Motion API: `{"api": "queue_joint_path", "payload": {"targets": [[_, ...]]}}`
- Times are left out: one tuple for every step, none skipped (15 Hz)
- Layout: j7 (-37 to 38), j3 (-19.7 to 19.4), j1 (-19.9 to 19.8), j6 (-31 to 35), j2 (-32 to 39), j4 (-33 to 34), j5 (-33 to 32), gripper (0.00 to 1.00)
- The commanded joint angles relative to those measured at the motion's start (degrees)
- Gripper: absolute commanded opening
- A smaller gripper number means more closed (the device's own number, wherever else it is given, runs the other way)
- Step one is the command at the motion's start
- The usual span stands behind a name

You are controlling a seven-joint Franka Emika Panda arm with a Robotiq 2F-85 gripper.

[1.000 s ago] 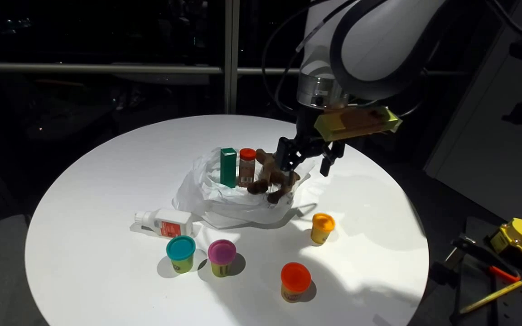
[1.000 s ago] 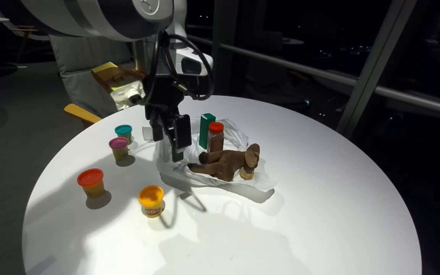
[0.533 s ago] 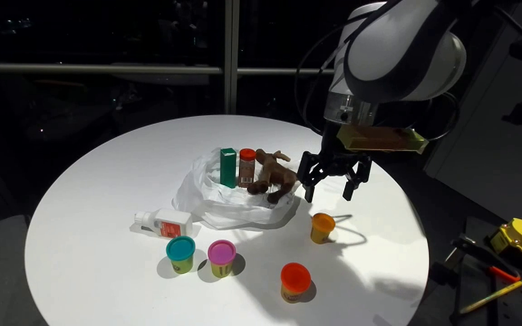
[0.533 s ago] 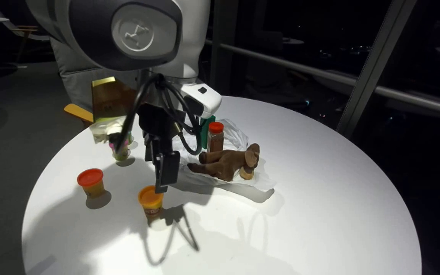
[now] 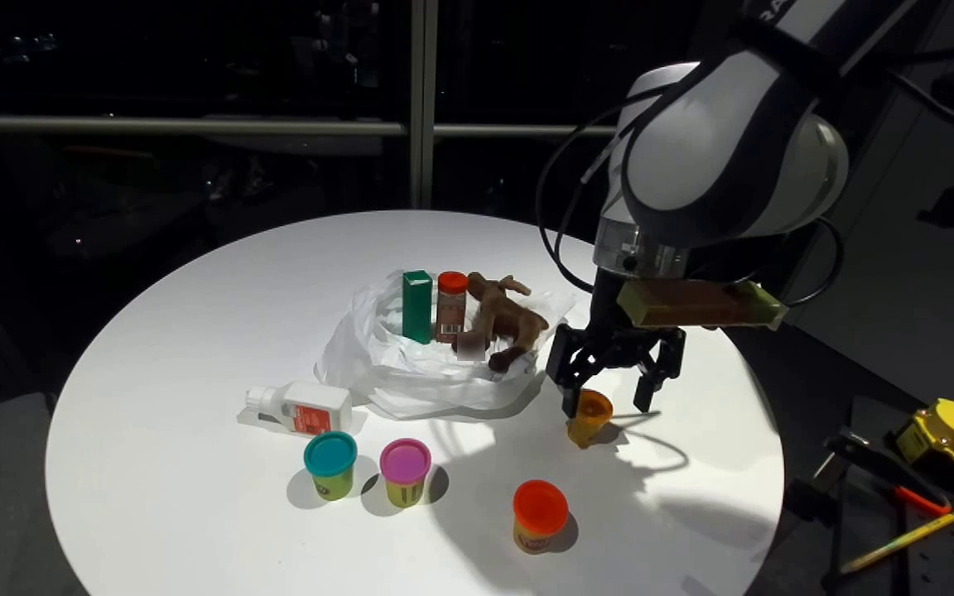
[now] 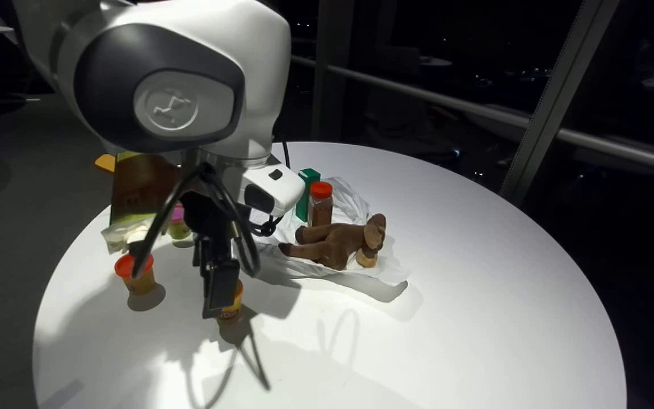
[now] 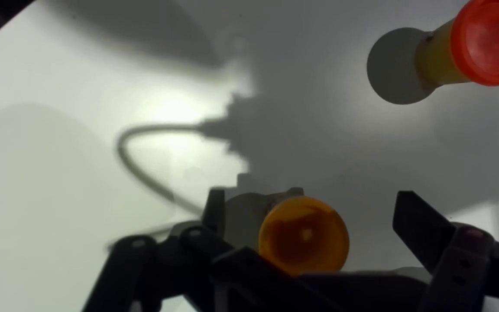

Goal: Put the things on the table into the plastic bag

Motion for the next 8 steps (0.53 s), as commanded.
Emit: {"api": "queue_joint_path", "payload": {"targets": [[0.29,0.64,0.07,5.03,1.67,-1.23,1.01,1.0],[-0.16,0.88,-0.13,6.29,2.28,-1.14,1.21,1.0],[-0.32,0.92,-0.17,7.68,2.86,-0.96,1.09,1.0],[-0.26,0.82,-0.07,9.15,3.41,-0.78,0.82,1.0],[-0.26,0.81,-0.04,10.46,3.95,-0.61,0.69,1.0],[-0.16,0.85,-0.09,11.19,4.38,-0.5,0.67,1.0],[-0.14,0.97,-0.13,11.89,4.62,-0.49,0.73,1.0],[-0.05,1.09,-0.27,12.29,4.84,-0.51,0.91,1.0]]}}
